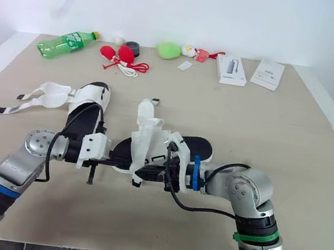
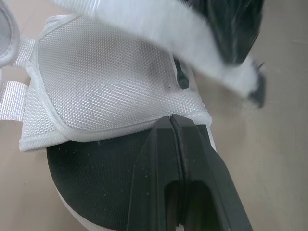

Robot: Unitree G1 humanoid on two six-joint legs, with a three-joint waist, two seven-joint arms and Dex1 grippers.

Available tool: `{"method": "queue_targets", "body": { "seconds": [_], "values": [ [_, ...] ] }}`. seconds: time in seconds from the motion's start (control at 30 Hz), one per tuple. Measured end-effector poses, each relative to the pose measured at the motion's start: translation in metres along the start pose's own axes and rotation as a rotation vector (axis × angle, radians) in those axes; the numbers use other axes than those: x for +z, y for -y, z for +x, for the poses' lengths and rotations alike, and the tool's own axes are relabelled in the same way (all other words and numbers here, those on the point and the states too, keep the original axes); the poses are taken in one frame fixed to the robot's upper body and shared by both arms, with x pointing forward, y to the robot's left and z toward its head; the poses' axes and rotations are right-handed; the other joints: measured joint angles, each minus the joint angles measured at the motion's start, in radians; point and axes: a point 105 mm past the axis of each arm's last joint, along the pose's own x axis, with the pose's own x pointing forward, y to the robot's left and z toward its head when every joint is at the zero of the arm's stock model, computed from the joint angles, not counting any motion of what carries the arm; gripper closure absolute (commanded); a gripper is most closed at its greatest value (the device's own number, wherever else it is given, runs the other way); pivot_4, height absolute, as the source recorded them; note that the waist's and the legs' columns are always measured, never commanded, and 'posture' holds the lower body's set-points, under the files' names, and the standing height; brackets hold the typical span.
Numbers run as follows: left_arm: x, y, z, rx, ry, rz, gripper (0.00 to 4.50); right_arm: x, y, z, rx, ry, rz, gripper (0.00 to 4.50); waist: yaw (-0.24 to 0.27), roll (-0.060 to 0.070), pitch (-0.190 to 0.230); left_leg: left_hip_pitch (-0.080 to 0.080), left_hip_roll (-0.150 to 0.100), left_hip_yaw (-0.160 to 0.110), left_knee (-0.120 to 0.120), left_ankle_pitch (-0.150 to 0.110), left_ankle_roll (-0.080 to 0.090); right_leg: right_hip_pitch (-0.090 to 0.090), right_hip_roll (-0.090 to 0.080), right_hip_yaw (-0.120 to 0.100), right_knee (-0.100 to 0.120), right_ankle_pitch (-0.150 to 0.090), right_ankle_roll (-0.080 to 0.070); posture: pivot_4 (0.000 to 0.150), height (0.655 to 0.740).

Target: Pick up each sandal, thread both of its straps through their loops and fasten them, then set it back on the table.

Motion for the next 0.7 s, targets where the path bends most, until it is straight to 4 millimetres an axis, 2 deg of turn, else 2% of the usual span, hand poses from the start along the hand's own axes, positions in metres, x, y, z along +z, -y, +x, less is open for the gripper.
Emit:
{"method": "queue_targets", "body": {
  "seconds": [0.07, 0.2, 0.27, 0.33, 0.4, 0.43, 0.53, 0.7],
  "values": [
    [-0.001, 0.0, 0.0, 0.002, -0.003, 0.003, 4.5, 0.018, -0.006, -0.008, 0.036, -0.019, 0.007, 4.43, -0.004, 0.001, 0.0, 0.0, 0.0, 0.0, 0.0, 0.0, 0.001, 0.0, 0.0, 0.0, 0.0, 0.001, 0.0, 0.15, 0.74],
    [-0.002, -0.001, 0.0, 0.003, -0.005, 0.002, 4.5, 0.077, -0.012, -0.028, 0.017, 0.033, -0.055, 4.43, -0.008, 0.001, 0.0, 0.0, 0.0, 0.0, 0.0, 0.001, 0.002, -0.001, 0.0, 0.0, 0.0, 0.001, -0.001, 0.15, 0.74],
    [-0.002, -0.001, 0.001, 0.003, 0.002, 0.0, 4.5, 0.095, -0.009, -0.033, 0.004, 0.05, -0.069, 4.43, -0.008, 0.0, 0.0, -0.001, 0.0, 0.0, 0.0, 0.001, 0.003, -0.001, 0.0, -0.001, -0.001, 0.001, -0.001, 0.15, 0.74],
    [-0.002, -0.001, 0.002, 0.003, 0.005, 0.002, 4.5, 0.095, -0.005, -0.031, 0.0, 0.039, -0.073, 4.43, -0.007, 0.0, 0.0, -0.002, 0.0, 0.0, -0.001, 0.001, 0.003, -0.001, 0.0, -0.001, -0.001, 0.0, 0.0, 0.15, 0.74],
    [-0.001, -0.003, 0.003, 0.004, 0.011, 0.013, 4.5, 0.083, 0.019, -0.026, -0.057, -0.069, -0.031, 4.43, -0.007, 0.001, 0.0, -0.004, -0.001, 0.0, -0.001, 0.0, 0.004, -0.002, 0.0, 0.0, -0.003, 0.0, 0.001, 0.15, 0.74],
    [-0.001, -0.003, 0.003, 0.004, 0.009, 0.014, 4.5, 0.081, 0.022, -0.026, -0.063, -0.083, -0.021, 4.43, -0.007, 0.001, 0.0, -0.004, -0.001, 0.0, -0.001, 0.0, 0.004, -0.002, 0.0, 0.0, -0.003, 0.0, 0.002, 0.15, 0.74],
    [-0.001, -0.003, 0.003, 0.002, 0.007, 0.028, 4.5, 0.073, 0.026, -0.028, -0.048, -0.15, 0.02, 4.43, -0.007, 0.001, 0.0, -0.004, -0.001, 0.0, -0.002, 0.0, 0.004, -0.002, 0.0, 0.0, -0.003, 0.002, 0.005, 0.15, 0.74],
    [-0.001, -0.003, 0.003, 0.002, 0.004, 0.034, 4.5, 0.073, 0.025, -0.027, -0.019, -0.193, 0.027, 4.43, -0.008, 0.001, 0.0, -0.004, -0.001, 0.0, -0.002, 0.0, 0.004, -0.002, 0.0, 0.0, -0.003, 0.001, 0.003, 0.15, 0.74]
  ]
}}
